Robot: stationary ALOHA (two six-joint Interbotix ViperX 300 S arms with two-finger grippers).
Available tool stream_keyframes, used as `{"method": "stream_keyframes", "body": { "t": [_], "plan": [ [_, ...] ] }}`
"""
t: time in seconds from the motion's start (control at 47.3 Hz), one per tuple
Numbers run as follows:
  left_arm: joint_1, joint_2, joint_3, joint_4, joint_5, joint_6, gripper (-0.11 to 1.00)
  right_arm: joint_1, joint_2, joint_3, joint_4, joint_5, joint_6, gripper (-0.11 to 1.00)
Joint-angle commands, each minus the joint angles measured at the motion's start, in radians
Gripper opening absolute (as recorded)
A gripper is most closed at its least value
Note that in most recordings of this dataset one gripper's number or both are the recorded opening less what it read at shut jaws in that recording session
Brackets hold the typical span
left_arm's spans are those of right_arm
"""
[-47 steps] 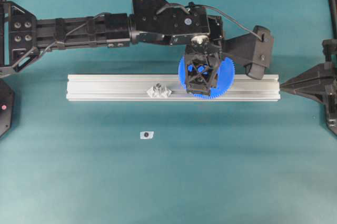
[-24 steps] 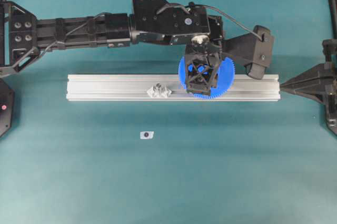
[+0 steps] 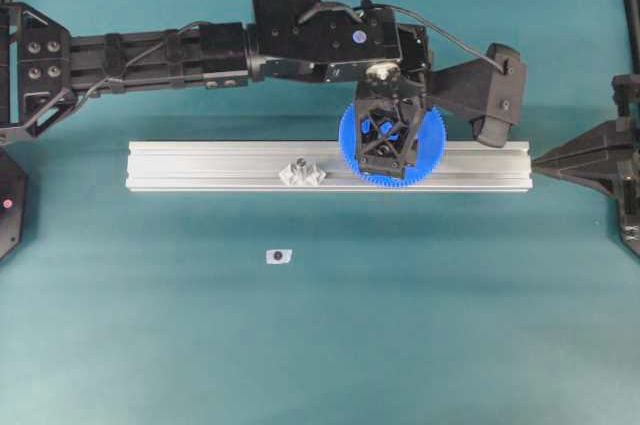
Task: Find the location of the shaft and insert the large gear.
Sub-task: 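Lower the blue gear onto the shaft and open the left gripper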
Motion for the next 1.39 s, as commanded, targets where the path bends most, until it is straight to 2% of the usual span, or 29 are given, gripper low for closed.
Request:
{"method": "stream_keyframes", "body": {
  "t": [0.0, 0.211, 0.613, 1.183, 1.374],
  "plan": [
    [0.002, -0.041, -0.029, 0.005, -0.002, -0.003, 0.83, -0.003, 0.005, -0.018, 0.002, -0.005, 0.011, 0.00],
    [-0.005, -0.048, -0.046, 0.005, 0.021, -0.015, 0.83, -0.003, 0.005, -0.017, 0.002, -0.005, 0.011, 0.00],
    [-0.015, -0.043, -0.147, 0.005, 0.078, -0.012, 0.83, -0.002, 0.003, -0.017, 0.002, -0.005, 0.011, 0.00],
    [-0.015, -0.029, -0.147, 0.005, 0.098, -0.021, 0.83, -0.003, 0.003, -0.014, 0.002, -0.005, 0.011, 0.00],
    [-0.017, -0.029, -0.149, 0.003, 0.107, -0.048, 0.83, -0.003, 0.003, -0.014, 0.002, -0.005, 0.011, 0.00]
  ]
}}
